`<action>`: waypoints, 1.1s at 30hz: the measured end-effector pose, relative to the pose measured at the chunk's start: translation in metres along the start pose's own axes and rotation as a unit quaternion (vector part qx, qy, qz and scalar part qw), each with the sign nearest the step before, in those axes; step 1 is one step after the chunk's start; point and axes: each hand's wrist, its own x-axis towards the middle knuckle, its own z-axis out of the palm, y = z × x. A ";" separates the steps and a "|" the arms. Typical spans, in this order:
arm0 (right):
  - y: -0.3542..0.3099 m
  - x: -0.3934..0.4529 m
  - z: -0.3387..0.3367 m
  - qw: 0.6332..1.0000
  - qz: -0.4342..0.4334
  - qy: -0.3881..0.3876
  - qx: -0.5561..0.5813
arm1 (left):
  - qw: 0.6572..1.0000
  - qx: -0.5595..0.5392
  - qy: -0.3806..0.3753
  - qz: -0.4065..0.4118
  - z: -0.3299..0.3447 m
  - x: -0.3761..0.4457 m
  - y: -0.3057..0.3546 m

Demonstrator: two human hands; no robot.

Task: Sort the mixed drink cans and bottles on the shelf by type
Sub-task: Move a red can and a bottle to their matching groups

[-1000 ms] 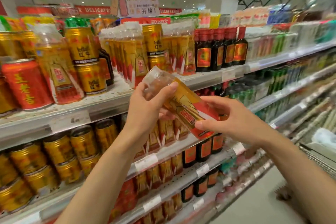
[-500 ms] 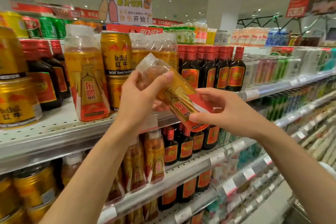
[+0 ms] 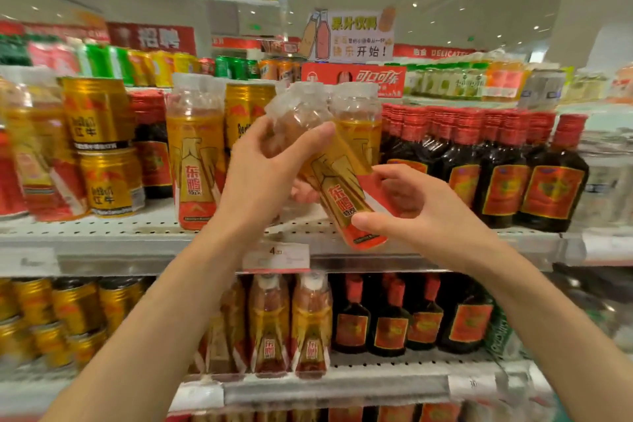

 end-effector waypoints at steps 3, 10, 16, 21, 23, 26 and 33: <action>0.002 0.011 0.007 1.000 -0.019 0.001 0.021 | 0.999 0.036 0.018 0.006 -0.005 0.002 0.010; 0.002 0.018 0.040 0.997 -0.074 0.009 0.003 | 0.991 0.121 0.042 0.039 -0.018 -0.002 0.020; -0.005 0.016 0.051 0.996 -0.080 0.037 -0.012 | 0.969 0.225 0.029 0.098 -0.016 0.003 0.021; -0.008 0.013 0.055 0.993 -0.085 0.083 -0.024 | 0.951 0.277 0.041 0.132 -0.013 0.007 0.016; -0.010 0.011 0.058 0.990 -0.083 0.106 -0.029 | 0.948 0.285 0.045 0.135 -0.013 0.010 0.012; -0.011 0.011 0.060 0.987 -0.080 0.129 -0.050 | 0.937 0.309 0.047 0.155 -0.011 0.015 0.008; -0.011 0.012 0.064 0.983 -0.079 0.153 -0.061 | 0.930 0.318 0.015 0.184 -0.014 0.014 -0.001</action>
